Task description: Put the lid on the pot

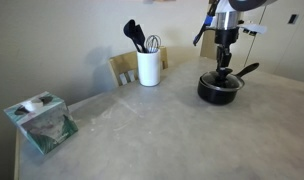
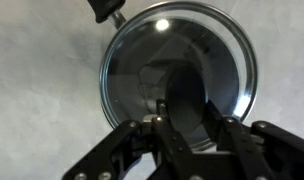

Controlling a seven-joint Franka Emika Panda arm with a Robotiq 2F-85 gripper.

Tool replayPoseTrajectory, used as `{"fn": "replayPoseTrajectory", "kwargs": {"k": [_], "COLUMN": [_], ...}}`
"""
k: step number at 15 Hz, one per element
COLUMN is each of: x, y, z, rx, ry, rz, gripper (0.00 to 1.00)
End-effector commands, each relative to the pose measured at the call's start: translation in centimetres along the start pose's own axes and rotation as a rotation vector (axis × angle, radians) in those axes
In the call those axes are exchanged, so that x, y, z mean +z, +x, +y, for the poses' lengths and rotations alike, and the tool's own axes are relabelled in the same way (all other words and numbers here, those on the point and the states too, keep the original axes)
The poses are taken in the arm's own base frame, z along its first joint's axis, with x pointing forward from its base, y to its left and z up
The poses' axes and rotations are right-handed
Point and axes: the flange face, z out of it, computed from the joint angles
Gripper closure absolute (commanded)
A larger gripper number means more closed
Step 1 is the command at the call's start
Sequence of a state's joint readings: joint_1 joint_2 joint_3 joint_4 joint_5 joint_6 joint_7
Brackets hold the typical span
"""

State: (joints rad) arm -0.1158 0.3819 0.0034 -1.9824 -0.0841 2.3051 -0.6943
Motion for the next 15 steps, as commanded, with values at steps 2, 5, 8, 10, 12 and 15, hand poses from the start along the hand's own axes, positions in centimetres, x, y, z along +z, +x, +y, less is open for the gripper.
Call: {"fn": "replayPoseTrajectory", "kwargs": {"k": [2,5,8,10,12,15], "x": [0.0,0.0,0.0,0.1,0.1,0.3], "y": [0.8,1.0,1.0,1.1,1.2,1.4], "z": [0.1,0.2,0.5,0.9,1.2,1.7], "rx": [-0.029,-0.034,-0.032,-0.030,-0.029,-0.026], "ry": [-0.014,-0.018,-0.022,-0.026,-0.028,-0.028], "rz": [-0.007,-0.011,-0.012,-0.011,-0.008,-0.007], "gripper": [0.87,0.87,0.87,0.87,0.87,0.87]}}
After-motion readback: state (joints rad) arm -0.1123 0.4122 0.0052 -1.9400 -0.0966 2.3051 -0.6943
